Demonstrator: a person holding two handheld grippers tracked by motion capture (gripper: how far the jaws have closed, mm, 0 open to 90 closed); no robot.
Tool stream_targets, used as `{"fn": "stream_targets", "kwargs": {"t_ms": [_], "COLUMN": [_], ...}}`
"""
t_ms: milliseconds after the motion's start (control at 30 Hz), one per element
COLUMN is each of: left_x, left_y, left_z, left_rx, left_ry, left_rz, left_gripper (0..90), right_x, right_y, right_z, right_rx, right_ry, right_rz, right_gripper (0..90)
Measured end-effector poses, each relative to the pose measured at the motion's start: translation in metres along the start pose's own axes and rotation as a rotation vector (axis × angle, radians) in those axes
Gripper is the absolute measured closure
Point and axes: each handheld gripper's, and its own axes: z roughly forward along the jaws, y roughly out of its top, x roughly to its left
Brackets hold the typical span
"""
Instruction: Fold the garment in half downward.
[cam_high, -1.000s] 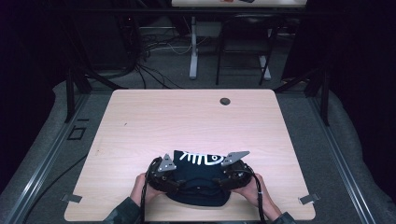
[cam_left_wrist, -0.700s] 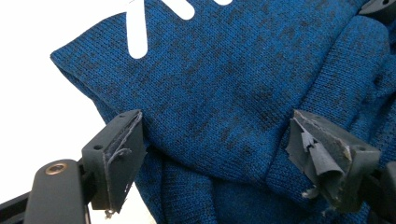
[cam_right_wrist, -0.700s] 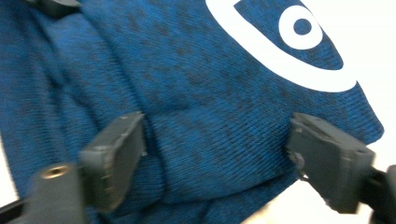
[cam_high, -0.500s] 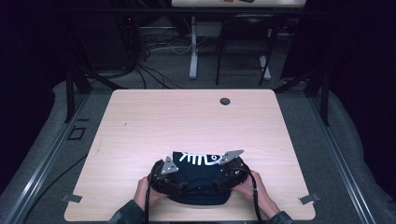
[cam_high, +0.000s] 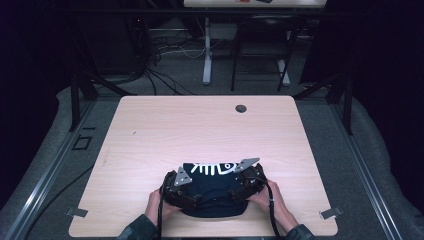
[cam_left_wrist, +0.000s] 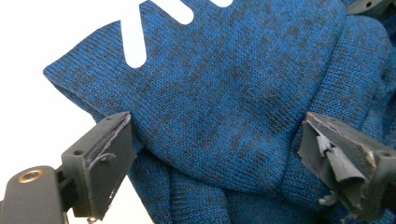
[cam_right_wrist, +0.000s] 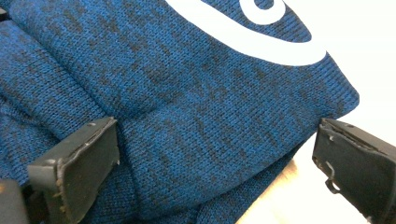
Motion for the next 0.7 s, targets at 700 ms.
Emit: {"fn": "stream_targets", "kwargs": {"t_ms": [700], "left_x": [0.020], "left_y": [0.003], "left_z": [-0.044], "left_rx": [-0.129], "left_ry": [0.100], "left_rz": [-0.056], "left_gripper": [0.2], "right_x": [0.004], "right_y": [-0.011], "right_z": [-0.061], "right_rx": [-0.156], "right_ry": [-0.070], "right_rz": [0.007], "right_gripper": [1.8]}}
